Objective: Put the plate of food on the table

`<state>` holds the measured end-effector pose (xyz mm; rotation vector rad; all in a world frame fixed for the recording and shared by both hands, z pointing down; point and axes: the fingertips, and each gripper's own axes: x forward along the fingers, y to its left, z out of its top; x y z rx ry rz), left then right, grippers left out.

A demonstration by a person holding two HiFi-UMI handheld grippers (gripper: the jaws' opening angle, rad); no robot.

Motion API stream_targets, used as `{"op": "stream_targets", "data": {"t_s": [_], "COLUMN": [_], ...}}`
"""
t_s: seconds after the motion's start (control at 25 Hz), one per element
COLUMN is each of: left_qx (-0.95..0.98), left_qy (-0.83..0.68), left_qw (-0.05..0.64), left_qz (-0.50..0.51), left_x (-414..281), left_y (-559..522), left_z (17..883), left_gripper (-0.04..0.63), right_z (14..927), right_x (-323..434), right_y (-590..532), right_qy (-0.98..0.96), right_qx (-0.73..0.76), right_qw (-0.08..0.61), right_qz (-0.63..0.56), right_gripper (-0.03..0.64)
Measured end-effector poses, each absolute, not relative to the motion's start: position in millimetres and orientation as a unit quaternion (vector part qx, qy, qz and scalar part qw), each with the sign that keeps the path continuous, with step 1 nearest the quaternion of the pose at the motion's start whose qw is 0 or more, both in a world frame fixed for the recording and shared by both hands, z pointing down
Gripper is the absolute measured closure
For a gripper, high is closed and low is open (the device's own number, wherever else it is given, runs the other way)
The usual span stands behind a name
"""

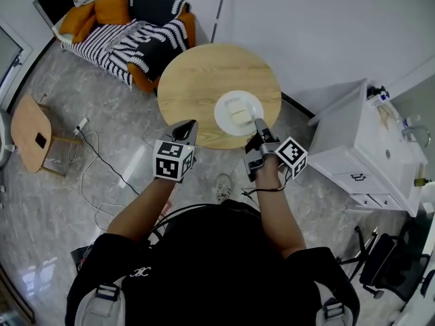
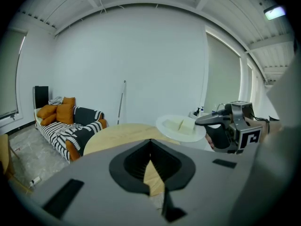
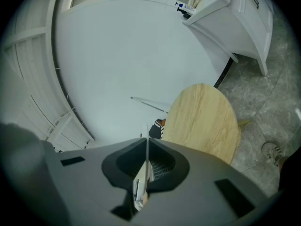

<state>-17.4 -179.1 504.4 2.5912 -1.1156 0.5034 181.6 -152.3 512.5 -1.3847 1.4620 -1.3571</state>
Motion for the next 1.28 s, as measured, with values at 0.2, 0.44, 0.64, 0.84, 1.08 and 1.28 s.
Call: {"op": "stream_targets", "data": {"t_s": [0.2,0.44,0.64,0.84,1.08,1.28], "left_qx": [0.89,0.882,0.878,0.877,0.873,0.872], "left_qy": [-0.396,-0.413,-0.419,-0.423,-0.433,-0.434], "left_qw": [0.142,0.146,0.152,0.152,0.153,0.157], "left_qz": [0.176,0.173,0.173,0.172,0.165,0.164], "left_x": [-2,11,21,32,19,5], "left_y": [-200,-224,-238,-250,-266,-285], "left_z": [506,503,507,505,499,500], "left_gripper": [0.588,0.588,0.588,0.588,0.588,0.588], "right_z": [519,520,523,531,544,551], "right_x": [197,210,214,220,213,204], "right_y": [-177,-209,-229,-245,-260,-278], "right_qy": [0.567,0.582,0.592,0.591,0.599,0.606], "right_qx": [-0.528,-0.505,-0.497,-0.496,-0.495,-0.481], "right_qw": [0.336,0.331,0.319,0.306,0.29,0.308], "right_qz": [-0.536,-0.544,-0.549,-0.558,-0.558,-0.554], "right_gripper": [0.597,0.597,0.597,0.597,0.597,0.595]}}
